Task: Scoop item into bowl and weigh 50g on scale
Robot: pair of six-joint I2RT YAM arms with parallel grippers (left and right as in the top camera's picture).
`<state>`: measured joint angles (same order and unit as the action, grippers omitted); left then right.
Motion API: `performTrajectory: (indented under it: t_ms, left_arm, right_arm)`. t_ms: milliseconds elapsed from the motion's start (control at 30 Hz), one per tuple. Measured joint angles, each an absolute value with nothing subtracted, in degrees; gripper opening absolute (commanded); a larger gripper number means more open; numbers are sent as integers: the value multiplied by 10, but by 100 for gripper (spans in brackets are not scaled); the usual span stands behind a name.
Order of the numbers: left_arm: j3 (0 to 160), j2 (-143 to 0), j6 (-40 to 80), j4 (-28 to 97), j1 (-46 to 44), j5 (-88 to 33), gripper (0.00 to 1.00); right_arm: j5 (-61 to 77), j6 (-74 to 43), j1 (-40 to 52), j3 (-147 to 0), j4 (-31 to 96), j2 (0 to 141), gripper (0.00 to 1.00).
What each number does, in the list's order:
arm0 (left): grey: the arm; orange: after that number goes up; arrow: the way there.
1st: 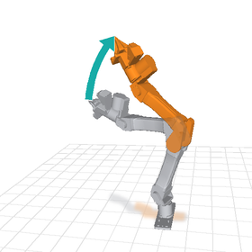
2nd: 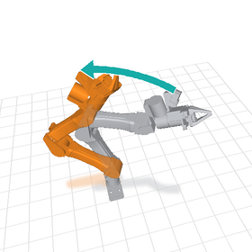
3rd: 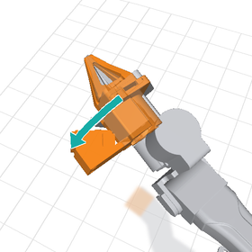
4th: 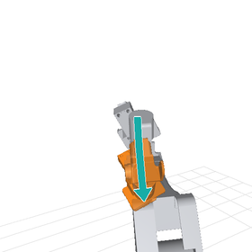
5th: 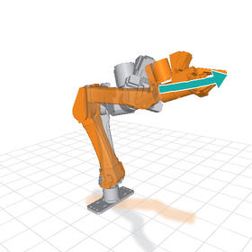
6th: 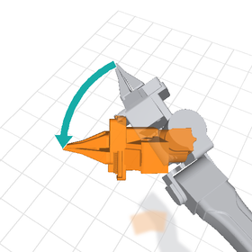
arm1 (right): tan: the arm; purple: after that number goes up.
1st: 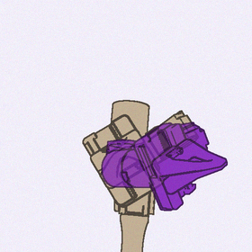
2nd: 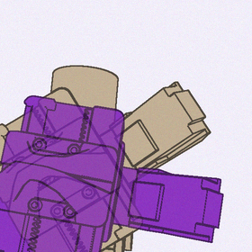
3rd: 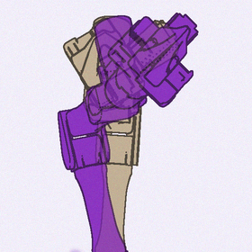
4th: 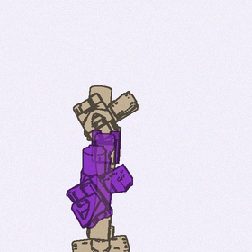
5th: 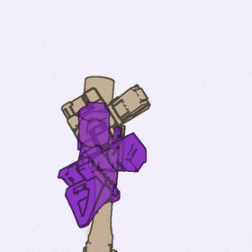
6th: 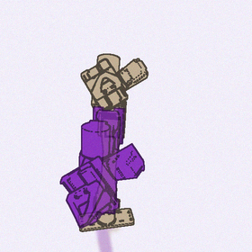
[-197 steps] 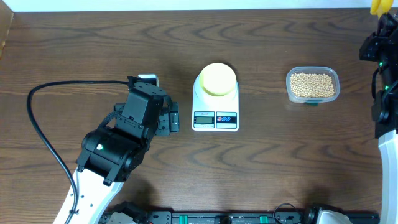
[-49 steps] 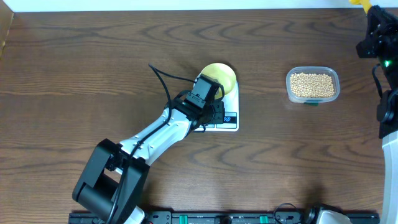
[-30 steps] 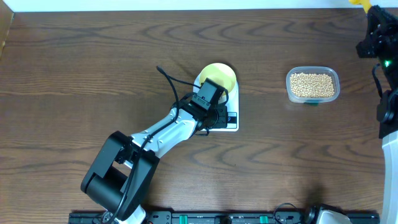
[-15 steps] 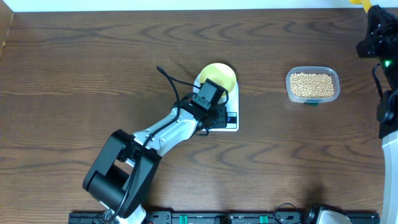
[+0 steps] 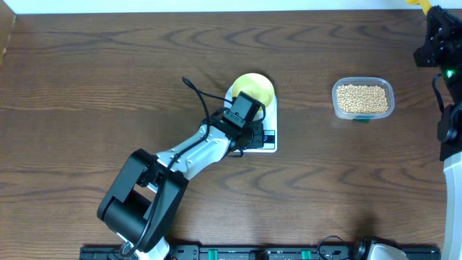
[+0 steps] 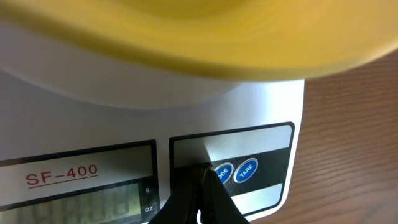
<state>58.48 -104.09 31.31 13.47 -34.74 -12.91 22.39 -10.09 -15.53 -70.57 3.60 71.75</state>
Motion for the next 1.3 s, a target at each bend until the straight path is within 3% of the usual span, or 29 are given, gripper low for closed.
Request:
performTrajectory:
  t_ms: [667,867,900,967,1067,1100,1200,1233,1267,1300]
  left_arm:
    - [585,-1039,312,100,-348,-170,7]
    - [585,-941,299,100,-343,-161,8]
    - [585,-892,298,101,-333,-151,17]
    - [585,-832,299,119,-309,-138,45]
    - [587,-750,296,183,-244,-117,48]
    - [587,-733,295,204,-225,-114,57]
    - [587,-692,296,281,-167,-104,71]
    - [587,-683,295,303,-152,-102,91]
    - [587,-678,297,319,-141,-101,98]
    - [587,-674,294,337,-133,-101,98]
  right_arm:
    - [224,-100,-155,-705,37,717,1]
    - [225,-97,-156,-705,39,717,1]
    - [225,-96,-157,-705,40,717,1]
    - [225,-96,-162,-705,41,717,1]
    - [225,-95,-172,-705,40,717,1]
    - [225,-94,-176,-705,41,717,1]
    - [225,-94,-187,-706,40,717,1]
    - [225,-94,-190,-705,41,717,1]
    - [225,-94,-198,-705,41,717,1]
    - [225,-94,-204,-705,41,717,1]
